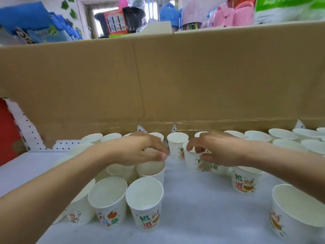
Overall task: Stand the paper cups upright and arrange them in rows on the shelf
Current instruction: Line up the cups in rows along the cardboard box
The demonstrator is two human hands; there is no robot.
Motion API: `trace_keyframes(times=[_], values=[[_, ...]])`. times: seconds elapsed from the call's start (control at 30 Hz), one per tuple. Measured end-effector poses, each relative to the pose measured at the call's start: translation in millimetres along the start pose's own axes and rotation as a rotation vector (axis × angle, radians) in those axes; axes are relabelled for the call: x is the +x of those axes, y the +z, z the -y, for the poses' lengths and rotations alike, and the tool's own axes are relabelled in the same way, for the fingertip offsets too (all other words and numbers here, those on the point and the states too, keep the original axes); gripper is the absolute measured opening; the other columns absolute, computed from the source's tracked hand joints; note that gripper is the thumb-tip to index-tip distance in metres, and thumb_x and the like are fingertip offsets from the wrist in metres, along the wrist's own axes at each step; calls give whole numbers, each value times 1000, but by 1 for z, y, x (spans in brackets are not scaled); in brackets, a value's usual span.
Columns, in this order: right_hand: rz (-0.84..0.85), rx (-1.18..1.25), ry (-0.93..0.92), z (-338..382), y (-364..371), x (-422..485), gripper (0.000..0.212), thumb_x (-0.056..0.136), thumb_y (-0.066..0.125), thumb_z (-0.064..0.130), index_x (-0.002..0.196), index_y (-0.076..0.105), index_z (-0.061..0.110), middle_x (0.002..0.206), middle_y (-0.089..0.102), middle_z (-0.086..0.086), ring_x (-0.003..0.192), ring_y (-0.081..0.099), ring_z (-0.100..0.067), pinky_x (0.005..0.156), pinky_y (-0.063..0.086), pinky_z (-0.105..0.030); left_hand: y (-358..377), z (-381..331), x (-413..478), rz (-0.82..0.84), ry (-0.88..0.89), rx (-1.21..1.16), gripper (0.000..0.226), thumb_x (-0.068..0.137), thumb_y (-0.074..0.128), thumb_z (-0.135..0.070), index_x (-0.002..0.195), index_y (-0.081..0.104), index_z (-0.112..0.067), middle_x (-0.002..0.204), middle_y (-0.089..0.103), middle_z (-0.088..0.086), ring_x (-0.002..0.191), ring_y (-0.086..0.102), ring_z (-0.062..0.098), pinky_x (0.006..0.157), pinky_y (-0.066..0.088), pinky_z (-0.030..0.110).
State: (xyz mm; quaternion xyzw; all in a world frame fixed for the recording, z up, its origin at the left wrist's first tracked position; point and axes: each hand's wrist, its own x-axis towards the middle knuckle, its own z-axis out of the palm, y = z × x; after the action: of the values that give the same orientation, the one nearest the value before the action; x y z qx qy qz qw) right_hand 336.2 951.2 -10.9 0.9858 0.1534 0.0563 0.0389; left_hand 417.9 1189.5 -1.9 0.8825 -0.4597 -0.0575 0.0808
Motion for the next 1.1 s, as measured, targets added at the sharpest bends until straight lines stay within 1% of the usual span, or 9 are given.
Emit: trace_keyframes(times=[0.1,0.17,0.37,0.5,0.57,0.63,0.7,0.8,1.1], values=[[-14,58,-3,0,-4,-1,32,91,54,16,117,56,34,98,62,13,84,55,-9,73,48,-30,-18,7,4,-118,-60,-135,33,94,46,-50,122,62,-41,129,54,-27,118,52,-1,105,38,27],[13,117,-12,2,-9,-7,27,89,57,17,111,61,34,95,64,15,83,57,-5,74,50,-27,-27,14,14,-211,-98,-175,29,95,49,-45,118,64,-37,123,62,-19,109,59,4,98,44,28],[146,249,-99,17,-20,-42,17,87,64,27,100,62,38,86,63,20,80,56,3,69,44,-12,-24,7,58,-243,-62,-97,21,93,60,-30,110,72,-27,112,69,-11,102,60,4,92,44,22],[290,453,-80,26,-36,-53,11,83,71,30,91,66,34,81,66,17,76,59,0,65,45,-12,-8,-4,83,-256,32,65,23,88,60,-46,100,74,-32,103,72,-16,92,61,3,94,41,34],[210,525,-39,20,-42,-45,9,80,74,34,87,71,29,79,68,15,73,60,-1,62,44,-12,0,-7,94,-273,37,155,28,86,58,-55,94,74,-33,89,69,-20,77,54,0,87,35,33],[16,476,22,1,-42,-26,11,82,71,36,80,73,26,73,69,12,67,59,-2,60,44,-15,6,-10,103,-283,27,218,31,83,60,-59,91,74,-33,82,66,-19,74,50,3,79,30,32],[-77,323,155,-24,-33,-2,21,85,67,42,72,70,26,69,68,10,64,60,-7,60,48,-24,10,-11,109,-269,29,259,29,84,62,-55,95,74,-31,92,70,-17,76,50,5,77,27,32],[-13,136,267,-48,-12,25,26,83,65,48,78,72,24,78,70,9,73,65,-14,67,55,-36,11,-6,110,-238,32,279,22,86,64,-43,101,73,-31,101,71,-14,83,53,7,77,26,31],[29,83,134,-47,8,39,8,84,64,21,80,70,16,74,66,3,71,59,-19,57,44,-32,5,6,97,-213,34,297,17,84,67,-38,99,72,-34,96,71,-18,92,59,5,80,28,31]])
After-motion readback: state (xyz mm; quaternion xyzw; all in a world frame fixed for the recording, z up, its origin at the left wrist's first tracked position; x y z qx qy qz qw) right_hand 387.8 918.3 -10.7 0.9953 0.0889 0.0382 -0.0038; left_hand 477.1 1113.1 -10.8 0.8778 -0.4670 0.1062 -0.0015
